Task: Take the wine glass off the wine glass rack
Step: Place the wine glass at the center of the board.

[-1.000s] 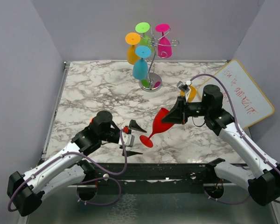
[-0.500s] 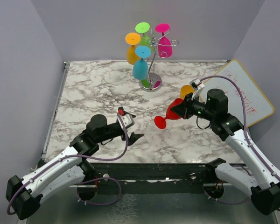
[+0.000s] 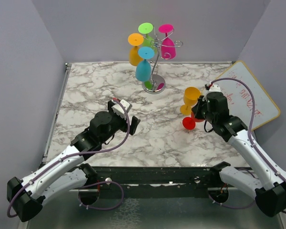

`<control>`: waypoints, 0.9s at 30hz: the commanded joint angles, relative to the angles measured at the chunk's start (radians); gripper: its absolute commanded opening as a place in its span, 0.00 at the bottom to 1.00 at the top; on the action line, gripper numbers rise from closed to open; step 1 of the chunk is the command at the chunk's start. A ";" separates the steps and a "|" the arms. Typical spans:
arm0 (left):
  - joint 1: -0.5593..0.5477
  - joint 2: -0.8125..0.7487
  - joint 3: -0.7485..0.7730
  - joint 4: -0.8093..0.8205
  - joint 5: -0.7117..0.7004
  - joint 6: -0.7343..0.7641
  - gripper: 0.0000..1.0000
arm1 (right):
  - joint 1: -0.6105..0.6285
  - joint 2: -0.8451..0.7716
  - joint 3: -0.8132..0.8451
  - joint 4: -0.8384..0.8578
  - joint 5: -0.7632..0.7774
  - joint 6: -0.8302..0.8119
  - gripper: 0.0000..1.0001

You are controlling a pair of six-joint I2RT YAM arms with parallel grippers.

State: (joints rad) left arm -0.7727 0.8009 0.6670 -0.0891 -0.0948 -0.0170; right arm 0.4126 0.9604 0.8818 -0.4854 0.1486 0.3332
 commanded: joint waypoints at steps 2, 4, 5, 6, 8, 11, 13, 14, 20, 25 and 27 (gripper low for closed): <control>0.001 -0.047 -0.038 0.001 -0.071 0.000 0.99 | 0.003 0.049 -0.031 0.129 0.128 0.032 0.01; 0.001 -0.061 -0.044 0.002 -0.082 0.002 0.99 | 0.003 0.095 -0.019 0.145 0.133 0.024 0.01; 0.001 -0.068 -0.045 0.000 -0.092 -0.003 0.99 | 0.003 0.121 -0.004 0.139 0.151 0.026 0.01; 0.001 -0.076 -0.047 0.000 -0.102 -0.007 0.99 | 0.003 0.146 0.010 0.132 0.179 0.030 0.01; 0.001 -0.092 -0.056 0.001 -0.105 -0.008 0.99 | 0.003 0.184 0.042 0.098 0.239 0.044 0.01; 0.001 -0.110 -0.064 0.004 -0.118 -0.003 0.99 | 0.003 0.191 0.055 0.080 0.306 0.060 0.01; 0.002 -0.116 -0.068 0.004 -0.122 -0.002 0.99 | 0.003 0.174 0.036 0.089 0.342 0.063 0.00; 0.003 -0.118 -0.069 0.003 -0.122 0.000 0.99 | 0.003 0.166 0.028 0.097 0.364 0.066 0.00; 0.013 -0.090 -0.052 -0.004 -0.102 -0.036 0.99 | -0.006 0.192 0.039 0.101 0.427 0.093 0.01; 0.033 -0.074 -0.032 -0.033 -0.084 -0.043 0.99 | -0.110 0.256 0.079 0.114 0.281 0.078 0.01; 0.035 -0.080 -0.033 -0.041 -0.089 -0.043 0.99 | -0.141 0.271 0.085 0.136 0.208 0.063 0.01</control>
State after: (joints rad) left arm -0.7467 0.7284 0.6075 -0.1070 -0.1848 -0.0437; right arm 0.3309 1.2022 0.9272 -0.3912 0.4656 0.4026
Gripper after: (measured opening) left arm 0.987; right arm 0.036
